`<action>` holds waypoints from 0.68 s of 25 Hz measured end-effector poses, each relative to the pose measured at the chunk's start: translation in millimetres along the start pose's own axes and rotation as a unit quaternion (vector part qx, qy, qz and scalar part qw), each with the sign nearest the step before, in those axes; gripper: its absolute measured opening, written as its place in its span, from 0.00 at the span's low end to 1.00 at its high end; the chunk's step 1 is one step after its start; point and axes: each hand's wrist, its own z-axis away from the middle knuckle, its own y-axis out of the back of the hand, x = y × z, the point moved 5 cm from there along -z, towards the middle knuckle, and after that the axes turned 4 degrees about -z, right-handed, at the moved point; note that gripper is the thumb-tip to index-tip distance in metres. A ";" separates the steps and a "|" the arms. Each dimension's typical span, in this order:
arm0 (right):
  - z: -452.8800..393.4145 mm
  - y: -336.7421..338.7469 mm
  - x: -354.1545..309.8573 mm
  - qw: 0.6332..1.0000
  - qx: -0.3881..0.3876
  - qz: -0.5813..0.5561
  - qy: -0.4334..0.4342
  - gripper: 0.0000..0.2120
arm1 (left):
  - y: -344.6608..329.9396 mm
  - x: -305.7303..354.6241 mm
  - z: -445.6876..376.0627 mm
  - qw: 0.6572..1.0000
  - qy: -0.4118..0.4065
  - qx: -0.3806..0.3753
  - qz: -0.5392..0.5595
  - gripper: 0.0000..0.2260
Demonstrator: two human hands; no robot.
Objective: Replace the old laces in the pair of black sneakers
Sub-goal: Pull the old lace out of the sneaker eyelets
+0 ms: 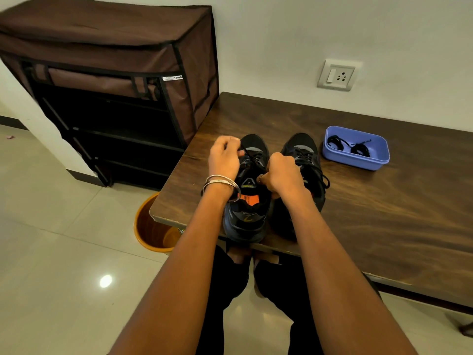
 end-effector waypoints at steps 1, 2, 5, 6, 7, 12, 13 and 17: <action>-0.1 -0.4 0.4 1.000 -0.004 -0.005 -0.003 0.15 | 2.2 0.4 0.5 0.992 0.039 0.010 0.121 0.07; 0.0 -0.8 0.6 1.000 -0.008 -0.011 -0.006 0.15 | 4.0 1.1 1.5 0.976 0.064 0.014 0.208 0.07; -1.7 -0.3 2.4 0.999 -0.014 -0.029 -0.012 0.16 | 8.8 3.4 2.7 0.970 0.063 0.016 0.233 0.06; -2.2 -0.4 3.3 0.999 -0.016 -0.036 -0.014 0.16 | 11.9 5.3 2.8 0.987 0.022 0.020 0.159 0.06; -2.9 -0.6 4.1 0.999 -0.018 -0.042 -0.016 0.16 | 14.4 8.1 2.7 0.998 -0.038 0.021 0.035 0.07; -2.1 -0.4 4.8 0.999 -0.017 -0.034 -0.007 0.15 | -7.1 9.3 14.3 0.773 -0.210 -0.071 -0.594 0.10; -1.9 -0.1 4.4 0.999 -0.017 -0.030 -0.006 0.15 | -10.6 8.3 15.0 0.756 -0.216 -0.084 -0.612 0.11; -1.4 0.9 4.9 0.999 -0.023 -0.032 -0.012 0.14 | -20.1 9.9 15.2 0.775 -0.235 -0.067 -0.583 0.10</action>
